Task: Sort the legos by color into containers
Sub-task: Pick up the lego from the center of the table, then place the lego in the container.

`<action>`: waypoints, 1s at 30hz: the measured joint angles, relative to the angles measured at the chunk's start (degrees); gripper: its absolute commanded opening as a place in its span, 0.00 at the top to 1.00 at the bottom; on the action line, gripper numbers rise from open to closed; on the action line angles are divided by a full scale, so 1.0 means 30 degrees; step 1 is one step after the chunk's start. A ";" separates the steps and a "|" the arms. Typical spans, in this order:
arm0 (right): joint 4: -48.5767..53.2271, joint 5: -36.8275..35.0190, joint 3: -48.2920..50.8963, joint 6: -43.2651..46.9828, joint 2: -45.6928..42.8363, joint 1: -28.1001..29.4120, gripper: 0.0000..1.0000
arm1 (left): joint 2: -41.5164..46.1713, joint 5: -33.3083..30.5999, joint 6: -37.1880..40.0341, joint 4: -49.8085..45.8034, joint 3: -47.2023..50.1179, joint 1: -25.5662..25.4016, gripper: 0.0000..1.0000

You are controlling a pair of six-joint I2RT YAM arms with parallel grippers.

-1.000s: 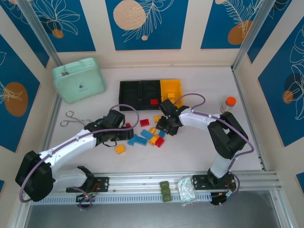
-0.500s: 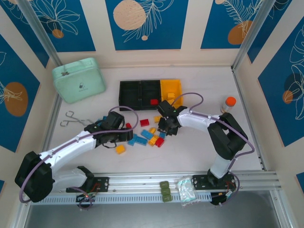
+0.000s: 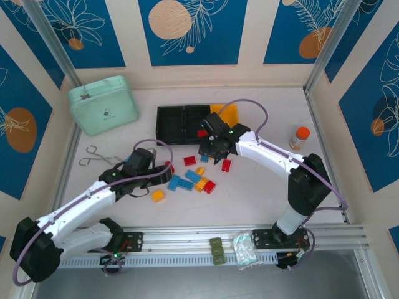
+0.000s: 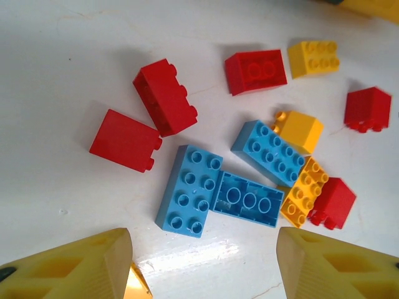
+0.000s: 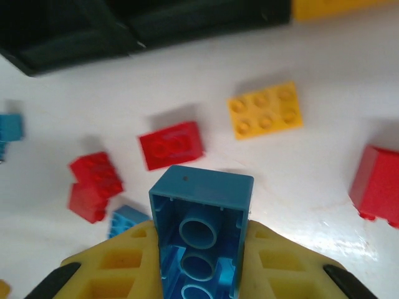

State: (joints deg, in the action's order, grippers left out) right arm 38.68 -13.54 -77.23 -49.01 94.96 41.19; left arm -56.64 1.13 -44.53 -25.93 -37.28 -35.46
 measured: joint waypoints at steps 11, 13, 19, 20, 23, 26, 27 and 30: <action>0.1027 0.0685 -0.8932 0.2149 0.6360 0.0073 0.74 | 0.3257 0.0772 -0.0663 -0.0889 0.0911 0.2310 0.37; 0.1450 0.0882 -1.0812 0.2375 0.7803 0.0117 0.74 | 0.3628 0.0838 -0.0714 -0.1122 0.1005 0.2484 0.37; 0.2929 0.1297 -1.6735 0.2849 1.1912 0.0124 0.73 | 0.4408 0.0991 -0.0736 -0.1807 0.1545 0.2761 0.37; 0.3162 0.1362 -1.7770 0.2885 1.2604 0.0109 0.73 | 0.4532 0.1013 -0.0743 -0.1887 0.1668 0.2790 0.36; 0.4065 0.1530 -2.0903 0.3038 1.4695 0.0000 0.73 | 0.4816 0.1107 -0.0874 -0.2135 0.1960 0.2900 0.37; 0.4750 0.1756 -2.3278 0.3140 1.6378 -0.0109 0.72 | 0.4903 0.1129 -0.0998 -0.2229 0.2142 0.2973 0.36; 0.4881 0.1807 -2.3751 0.3162 1.6764 -0.0146 0.72 | 0.4911 0.1137 -0.1013 -0.2229 0.2171 0.3002 0.37; 0.4998 0.1989 -2.4152 0.3213 1.7405 -0.0284 0.71 | 0.4918 0.1173 -0.1042 -0.2222 0.2273 0.3067 0.36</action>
State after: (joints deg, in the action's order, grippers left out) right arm 53.67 -7.57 -149.69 -39.38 147.17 40.34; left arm -41.89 4.64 -47.66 -32.60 -30.46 -26.26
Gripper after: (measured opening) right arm 0.290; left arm 0.635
